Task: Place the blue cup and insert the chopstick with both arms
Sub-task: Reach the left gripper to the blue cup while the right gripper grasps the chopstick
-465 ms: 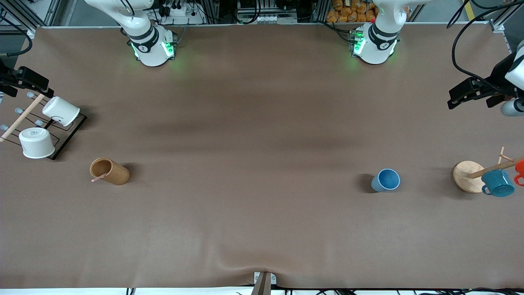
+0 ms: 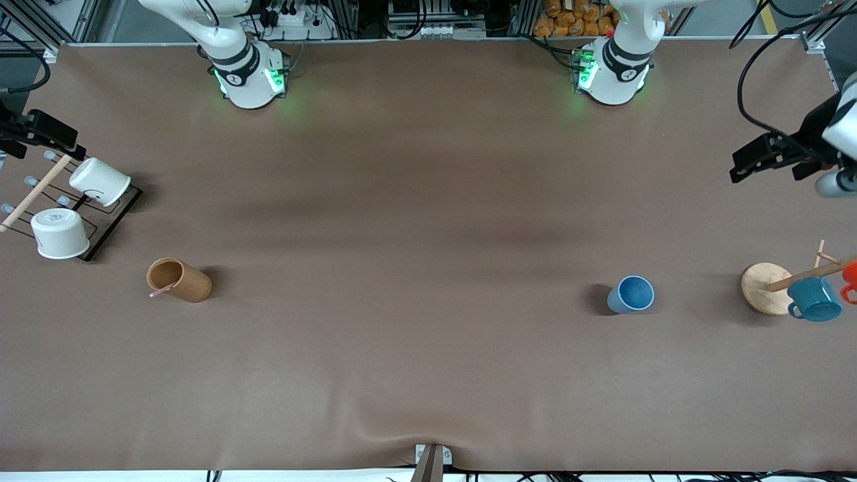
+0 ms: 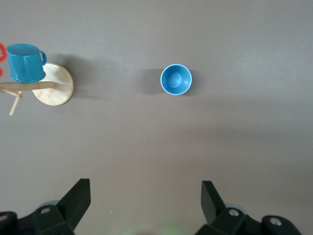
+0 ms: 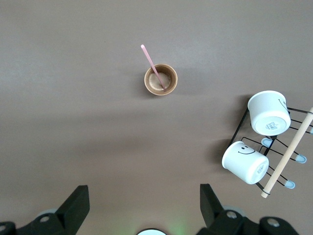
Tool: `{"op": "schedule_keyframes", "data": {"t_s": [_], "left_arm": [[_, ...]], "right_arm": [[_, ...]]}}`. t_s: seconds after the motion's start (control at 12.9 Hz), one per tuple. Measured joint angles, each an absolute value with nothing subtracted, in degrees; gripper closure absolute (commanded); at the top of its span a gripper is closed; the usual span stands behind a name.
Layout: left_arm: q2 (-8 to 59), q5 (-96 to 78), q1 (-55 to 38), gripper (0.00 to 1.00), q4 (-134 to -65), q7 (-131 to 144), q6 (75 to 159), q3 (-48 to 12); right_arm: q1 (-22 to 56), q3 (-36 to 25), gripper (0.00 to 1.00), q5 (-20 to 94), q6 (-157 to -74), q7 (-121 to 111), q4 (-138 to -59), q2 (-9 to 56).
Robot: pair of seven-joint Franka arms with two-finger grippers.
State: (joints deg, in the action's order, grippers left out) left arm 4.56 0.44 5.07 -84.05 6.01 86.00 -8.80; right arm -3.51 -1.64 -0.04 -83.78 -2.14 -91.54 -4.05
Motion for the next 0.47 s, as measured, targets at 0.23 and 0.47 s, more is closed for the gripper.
{"op": "schedule_keyframes", "data": {"t_s": [0.23, 0.47], "left_arm": [[11.3, 0.4, 5.7, 0.00, -85.7, 6.0, 96.0, -8.3], [18.6, 0.4, 6.0, 0.00, -90.5, 6.1, 109.1, -8.1]], "right_arm": [[-3.5, -1.6, 0.00, 0.0, -85.0, -2.1, -92.2, -3.9], [-3.4, -1.5, 0.00, -0.2, -87.9, -2.2, -93.0, -2.3]]}}
